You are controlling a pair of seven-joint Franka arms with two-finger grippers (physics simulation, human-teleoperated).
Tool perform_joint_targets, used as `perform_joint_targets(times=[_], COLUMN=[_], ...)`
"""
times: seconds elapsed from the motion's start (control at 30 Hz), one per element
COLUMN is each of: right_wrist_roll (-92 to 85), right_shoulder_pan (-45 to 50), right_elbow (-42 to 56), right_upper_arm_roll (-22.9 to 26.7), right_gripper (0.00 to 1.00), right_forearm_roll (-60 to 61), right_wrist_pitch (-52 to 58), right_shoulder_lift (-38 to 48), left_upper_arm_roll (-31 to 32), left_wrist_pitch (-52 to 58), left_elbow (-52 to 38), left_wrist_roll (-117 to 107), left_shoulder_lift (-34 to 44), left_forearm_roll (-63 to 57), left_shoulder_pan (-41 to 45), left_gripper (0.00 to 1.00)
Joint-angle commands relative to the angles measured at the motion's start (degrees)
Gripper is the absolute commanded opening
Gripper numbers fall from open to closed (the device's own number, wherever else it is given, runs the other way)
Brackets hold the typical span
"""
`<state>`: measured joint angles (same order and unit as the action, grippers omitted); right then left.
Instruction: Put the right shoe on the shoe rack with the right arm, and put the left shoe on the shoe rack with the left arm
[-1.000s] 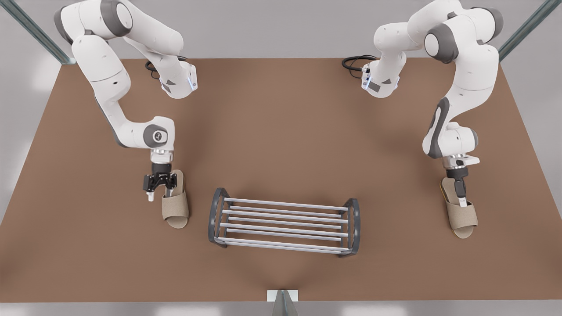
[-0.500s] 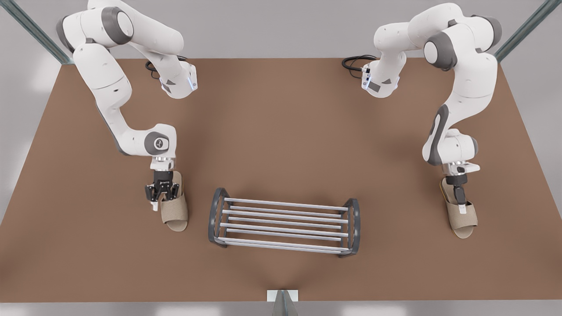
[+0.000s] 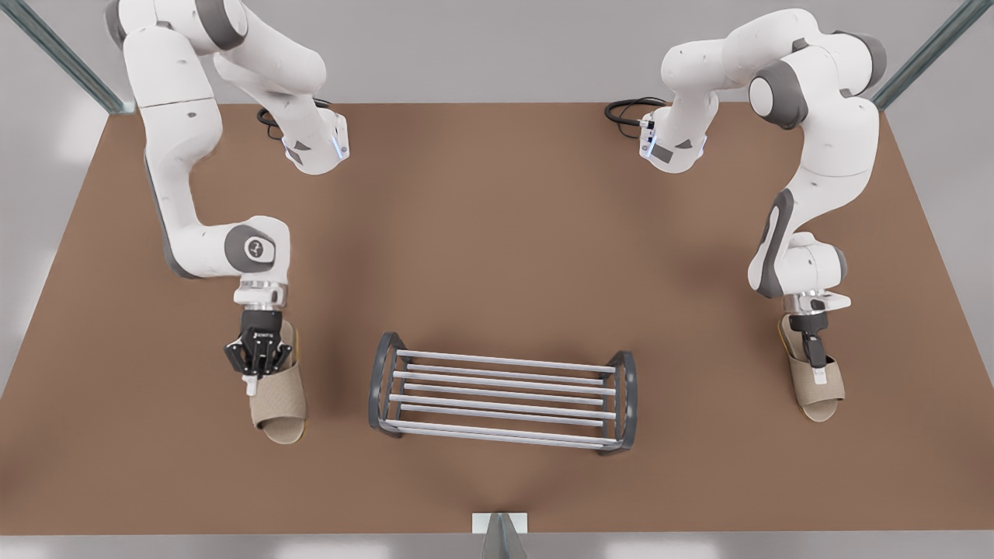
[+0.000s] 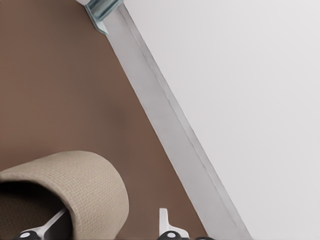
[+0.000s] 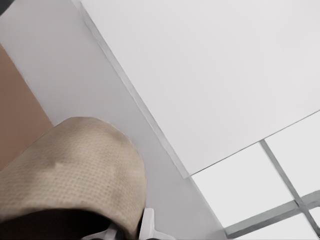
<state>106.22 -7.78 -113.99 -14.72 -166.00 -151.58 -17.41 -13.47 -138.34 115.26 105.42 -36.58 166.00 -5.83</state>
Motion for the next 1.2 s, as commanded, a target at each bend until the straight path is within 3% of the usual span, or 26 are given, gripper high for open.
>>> perform_joint_targets(times=[0.0, 0.13, 0.2, 0.23, 0.27, 0.33, 0.4, 0.47, 0.5, 0.53, 0.6, 0.63, 0.87, 0.97, 1.07, 1.1, 1.13, 1.17], right_wrist_roll=[1.19, 1.54, 1.54, 1.54, 1.54, 1.45, 1.98, 2.24, 2.42, 2.77, 2.77, 2.77, 2.77, 2.77, 2.77, 2.86, 2.86, 2.77], right_shoulder_pan=[6.1, 15.41, 26.48, 28.43, 28.52, 29.84, 32.3, 36.6, 44.5, 57.16, 72.7, 75.45, 76.51, 76.51, 76.42, 76.33, 76.25, 76.25], right_elbow=[3.77, 8.43, 10.97, 13.43, 14.84, 23.19, 24.42, 24.08, 23.81, 24.95, 27.5, 28.29, 34.88, 37.78, 38.05, 37.87, 37.96, 38.05], right_upper_arm_roll=[3.64, 7.68, 17.43, 18.85, 18.94, 20.96, 21.05, 21.92, 28.76, 42.12, 60.03, 64.11, 75.45, 81.6, 82.13, 82.22, 82.22, 82.22], right_gripper=[0.21, 0.21, 0.21, 0.21, 0.21, 0.21, 0.21, 0.21, 0.21, 0.21, 0.21, 0.21, 0.21, 0.21, 0.21, 0.87, 1.0, 1.0], right_forearm_roll=[1.37, 10.77, 15.78, 18.42, 22.56, 20.63, 21.5, 21.86, 22.38, 29.14, 37.83, 39.79, 53.14, 60.35, 62.11, 64.39, 65.19, 65.27], right_wrist_pitch=[-23.66, -35.53, -38.95, -40.28, -42.03, -49.68, -49.42, -45.03, -43.62, -43.27, -43.36, -43.36, -44.06, -45.99, -46.34, -46.26, -45.82, -45.73], right_shoulder_lift=[4.22, 10.65, 10.56, 10.03, 9.68, 6.34, 3.88, 2.03, 0.89, -3.94, -11.4, -14.22, -30.39, -38.48, -40.07, -40.33, -41.3, -41.3], left_upper_arm_roll=[0.02, 0.02, 0.02, 0.02, 0.02, 0.11, 0.55, 0.55, 0.55, 0.63, 0.63, 0.99, 1.51, 1.69, 1.78, 1.78, 1.78, 1.78], left_wrist_pitch=[-0.52, -0.52, -0.52, -0.52, -0.52, -0.61, -0.61, -0.61, -0.61, -0.61, -0.61, -0.61, -0.61, -0.61, -0.61, -0.61, -0.61, -0.61], left_elbow=[-0.12, -0.64, -0.73, -0.73, -0.73, -0.82, -0.82, -0.91, -1.0, -1.0, -1.09, -1.44, -2.14, -2.32, -2.32, -2.32, -2.32, -2.32], left_wrist_roll=[-1.79, -1.79, -1.88, -1.79, -1.88, -1.88, -2.14, -2.32, -2.32, -2.32, -2.58, -2.67, -2.76, -2.94, -3.02, -3.02, -3.02, -3.02], left_shoulder_lift=[-0.07, -0.51, -0.51, -0.51, -0.51, -0.51, -0.51, -0.68, -0.86, -0.95, -1.12, -1.3, -1.74, -2.0, -2.0, -2.09, -2.0, -2.09], left_forearm_roll=[3.98, 3.98, 3.98, 3.98, 3.89, 3.89, 3.98, 3.98, 3.98, 3.98, 3.98, 3.98, 3.98, 3.89, 3.98, 3.98, 3.98, 3.98], left_shoulder_pan=[-0.06, -0.24, -0.32, -0.41, -0.41, -0.68, -0.76, -0.76, -0.76, -0.76, -0.76, -0.94, -1.64, -1.82, -1.91, -1.91, -1.91, -1.91], left_gripper=[0.89, 0.82, 0.82, 0.82, 0.74, 0.73, 0.73, 0.66, 0.66, 0.66, 0.66, 0.61, 0.6, 0.55, 0.56, 0.53, 0.48, 0.48])
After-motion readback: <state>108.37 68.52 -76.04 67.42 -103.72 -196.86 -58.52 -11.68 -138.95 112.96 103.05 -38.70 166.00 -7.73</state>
